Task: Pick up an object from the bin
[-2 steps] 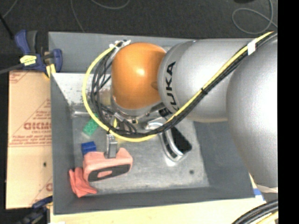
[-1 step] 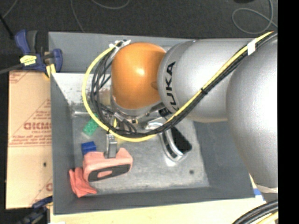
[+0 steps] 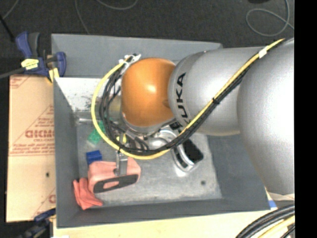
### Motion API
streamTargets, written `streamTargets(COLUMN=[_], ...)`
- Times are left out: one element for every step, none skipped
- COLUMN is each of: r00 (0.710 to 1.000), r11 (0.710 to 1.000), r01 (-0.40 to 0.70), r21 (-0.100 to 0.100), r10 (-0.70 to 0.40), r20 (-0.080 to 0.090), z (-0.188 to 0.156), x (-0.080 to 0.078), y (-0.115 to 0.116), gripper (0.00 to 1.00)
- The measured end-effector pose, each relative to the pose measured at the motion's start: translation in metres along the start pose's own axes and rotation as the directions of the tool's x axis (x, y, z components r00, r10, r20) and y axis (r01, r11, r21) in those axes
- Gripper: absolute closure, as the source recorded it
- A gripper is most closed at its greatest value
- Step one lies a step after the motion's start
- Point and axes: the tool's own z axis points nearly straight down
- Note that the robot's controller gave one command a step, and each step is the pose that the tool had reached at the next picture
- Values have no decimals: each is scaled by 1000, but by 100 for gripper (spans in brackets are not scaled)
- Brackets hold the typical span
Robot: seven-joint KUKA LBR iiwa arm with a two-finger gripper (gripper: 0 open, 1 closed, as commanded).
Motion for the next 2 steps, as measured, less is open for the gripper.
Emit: streamTargets(r00=[988,999], r11=[988,999], r01=[155,35], r21=[0,-1], r10=[-155,-35], r20=[-4,3], z=[52,96], x=[16,42], y=[-8,-19], gripper=[0,100])
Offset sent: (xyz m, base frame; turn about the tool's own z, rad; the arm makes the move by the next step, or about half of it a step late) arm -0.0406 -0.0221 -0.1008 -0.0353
